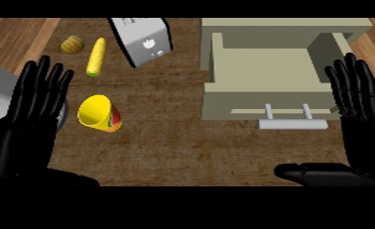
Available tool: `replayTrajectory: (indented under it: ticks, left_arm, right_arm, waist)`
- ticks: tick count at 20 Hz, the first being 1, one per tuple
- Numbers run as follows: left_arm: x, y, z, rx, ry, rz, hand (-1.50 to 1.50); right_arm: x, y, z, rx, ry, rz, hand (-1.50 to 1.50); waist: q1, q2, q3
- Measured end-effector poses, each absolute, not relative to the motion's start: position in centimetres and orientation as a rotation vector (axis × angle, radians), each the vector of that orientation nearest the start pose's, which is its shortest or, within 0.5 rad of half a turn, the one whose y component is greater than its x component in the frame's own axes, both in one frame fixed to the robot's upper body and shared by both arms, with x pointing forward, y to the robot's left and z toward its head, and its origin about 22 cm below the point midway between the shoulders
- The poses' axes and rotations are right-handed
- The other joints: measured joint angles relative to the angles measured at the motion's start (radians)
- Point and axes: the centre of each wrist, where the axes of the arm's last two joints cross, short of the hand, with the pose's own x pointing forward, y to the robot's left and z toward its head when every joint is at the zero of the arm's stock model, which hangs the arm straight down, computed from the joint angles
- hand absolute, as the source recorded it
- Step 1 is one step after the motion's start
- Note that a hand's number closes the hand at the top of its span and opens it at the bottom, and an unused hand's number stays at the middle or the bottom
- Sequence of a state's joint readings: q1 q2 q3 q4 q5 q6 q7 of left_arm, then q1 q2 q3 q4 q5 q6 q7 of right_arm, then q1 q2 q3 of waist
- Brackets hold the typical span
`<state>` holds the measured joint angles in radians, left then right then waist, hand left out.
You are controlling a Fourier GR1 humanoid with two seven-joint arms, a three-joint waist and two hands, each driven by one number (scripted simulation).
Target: Pick up the cup, place it into the drawer and close the drawer
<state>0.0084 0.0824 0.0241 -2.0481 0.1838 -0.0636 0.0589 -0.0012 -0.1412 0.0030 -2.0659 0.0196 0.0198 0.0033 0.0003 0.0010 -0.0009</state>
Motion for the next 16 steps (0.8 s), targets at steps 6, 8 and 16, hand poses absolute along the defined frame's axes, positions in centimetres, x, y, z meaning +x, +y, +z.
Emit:
replayTrajectory:
  ticks: [6,8,16]
  left_arm:
    - [21.8,26.2,8.8,-0.208,-1.902,0.065,-1.5]
    - [21.8,26.6,8.3,-0.205,-1.882,0.076,-1.5]
    - [22.7,30.3,4.8,-0.069,-1.812,0.125,-1.5]
  right_arm:
    - [21.7,-24.6,12.5,-0.091,-2.029,0.217,-1.5]
    - [21.6,-24.6,12.3,-0.089,-2.029,0.218,-1.5]
    - [22.2,-25.6,12.2,-0.101,-2.033,0.223,-1.5]
  waist:
    - [0.0,-0.001,0.001]
    - [0.0,-0.001,0.001]
    - [-0.001,-0.001,0.001]
